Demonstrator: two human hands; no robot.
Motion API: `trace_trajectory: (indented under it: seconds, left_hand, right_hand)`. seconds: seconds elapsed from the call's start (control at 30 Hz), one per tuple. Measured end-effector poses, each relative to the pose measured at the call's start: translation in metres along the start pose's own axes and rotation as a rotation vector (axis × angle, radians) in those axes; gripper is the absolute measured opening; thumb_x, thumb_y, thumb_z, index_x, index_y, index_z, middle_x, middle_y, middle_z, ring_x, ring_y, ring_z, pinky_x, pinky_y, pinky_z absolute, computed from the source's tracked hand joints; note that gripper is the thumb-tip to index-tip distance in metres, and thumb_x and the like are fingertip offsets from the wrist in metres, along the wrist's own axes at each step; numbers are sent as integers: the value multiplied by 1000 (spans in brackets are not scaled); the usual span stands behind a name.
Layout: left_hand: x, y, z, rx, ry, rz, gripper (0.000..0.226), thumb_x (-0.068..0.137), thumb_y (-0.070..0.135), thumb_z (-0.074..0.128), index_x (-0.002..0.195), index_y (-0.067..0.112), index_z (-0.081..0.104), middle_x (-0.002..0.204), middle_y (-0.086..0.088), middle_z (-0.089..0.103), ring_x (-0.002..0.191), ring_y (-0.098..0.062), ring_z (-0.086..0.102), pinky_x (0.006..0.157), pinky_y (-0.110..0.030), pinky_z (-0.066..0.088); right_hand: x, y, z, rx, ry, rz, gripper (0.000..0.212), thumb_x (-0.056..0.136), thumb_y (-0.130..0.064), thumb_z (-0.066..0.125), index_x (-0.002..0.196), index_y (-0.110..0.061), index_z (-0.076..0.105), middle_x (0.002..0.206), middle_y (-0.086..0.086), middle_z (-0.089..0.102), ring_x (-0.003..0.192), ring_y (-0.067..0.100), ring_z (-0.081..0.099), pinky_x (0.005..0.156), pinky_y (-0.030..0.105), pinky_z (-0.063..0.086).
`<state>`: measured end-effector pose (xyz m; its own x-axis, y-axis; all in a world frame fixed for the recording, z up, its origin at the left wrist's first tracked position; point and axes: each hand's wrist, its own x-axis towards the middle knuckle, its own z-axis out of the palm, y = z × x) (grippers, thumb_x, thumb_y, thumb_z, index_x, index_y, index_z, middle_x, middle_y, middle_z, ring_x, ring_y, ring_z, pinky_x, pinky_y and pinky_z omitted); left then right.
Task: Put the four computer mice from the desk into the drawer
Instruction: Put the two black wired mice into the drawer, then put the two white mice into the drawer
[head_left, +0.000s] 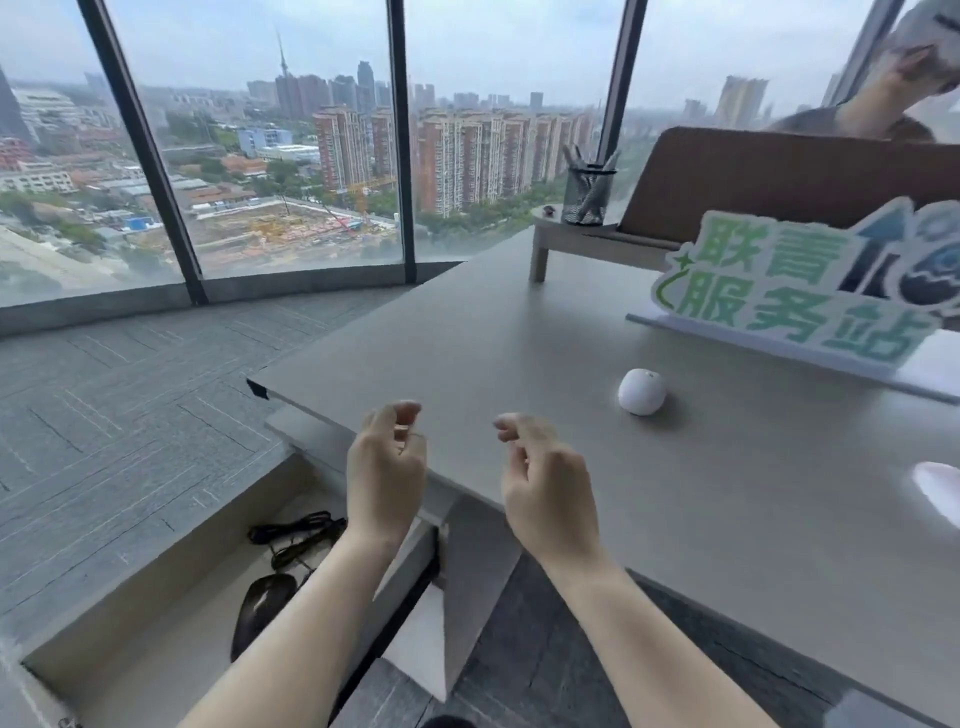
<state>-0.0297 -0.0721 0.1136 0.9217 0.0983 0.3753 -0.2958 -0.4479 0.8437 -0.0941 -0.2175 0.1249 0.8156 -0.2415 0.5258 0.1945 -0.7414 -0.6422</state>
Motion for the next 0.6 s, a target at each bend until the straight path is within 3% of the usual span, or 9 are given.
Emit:
trace_trajectory:
  seconds: [0.1, 0.17, 0.3, 0.4, 0.5, 0.6]
  left_hand:
    - [-7, 48, 70, -62, -220, 57, 25, 91, 13, 55, 115, 12, 64, 111, -6, 67, 92, -20, 64, 82, -32, 51]
    - [-13, 73, 117, -29, -383, 63, 36, 90, 20, 58, 126, 16, 58, 124, -7, 60, 106, -23, 62, 89, -32, 49]
    - [-18, 104, 193, 125, -521, 64, 66, 86, 33, 62, 146, 26, 37, 150, -12, 36, 136, -33, 39, 110, -40, 35]
    - [-13, 116, 236, 265, -554, 52, 67, 86, 38, 59, 147, 35, 31, 159, -16, 21, 138, -42, 29, 110, -44, 32]
    - [-7, 117, 263, 436, -591, 81, 63, 85, 42, 55, 144, 38, 33, 159, -15, 20, 136, -42, 30, 109, -44, 35]
    - [-4, 115, 275, 544, -526, 93, 53, 85, 38, 55, 137, 37, 43, 150, -18, 34, 129, -41, 38, 105, -44, 36]
  right_hand:
    - [10, 55, -77, -124, 185, 93, 26, 89, -6, 54, 109, -16, 67, 105, 3, 71, 100, 24, 62, 82, 29, 50]
    - [12, 96, -124, -286, 275, 147, 27, 83, -6, 60, 107, -16, 67, 104, 7, 70, 100, 32, 58, 84, 38, 48]
    - [9, 175, -205, -581, 283, 400, 44, 79, -15, 64, 122, -16, 61, 124, 16, 59, 112, 42, 51, 97, 47, 42]
    - [7, 219, -246, -744, 175, 637, 55, 82, -29, 61, 136, -26, 49, 145, 18, 40, 132, 43, 34, 108, 51, 33]
    - [4, 246, -265, -744, 67, 786, 56, 87, -39, 55, 141, -31, 39, 156, 16, 23, 139, 45, 22, 113, 50, 26]
    - [2, 259, -270, -699, 11, 828, 49, 89, -37, 51, 137, -30, 43, 149, 17, 29, 129, 45, 35, 108, 46, 35]
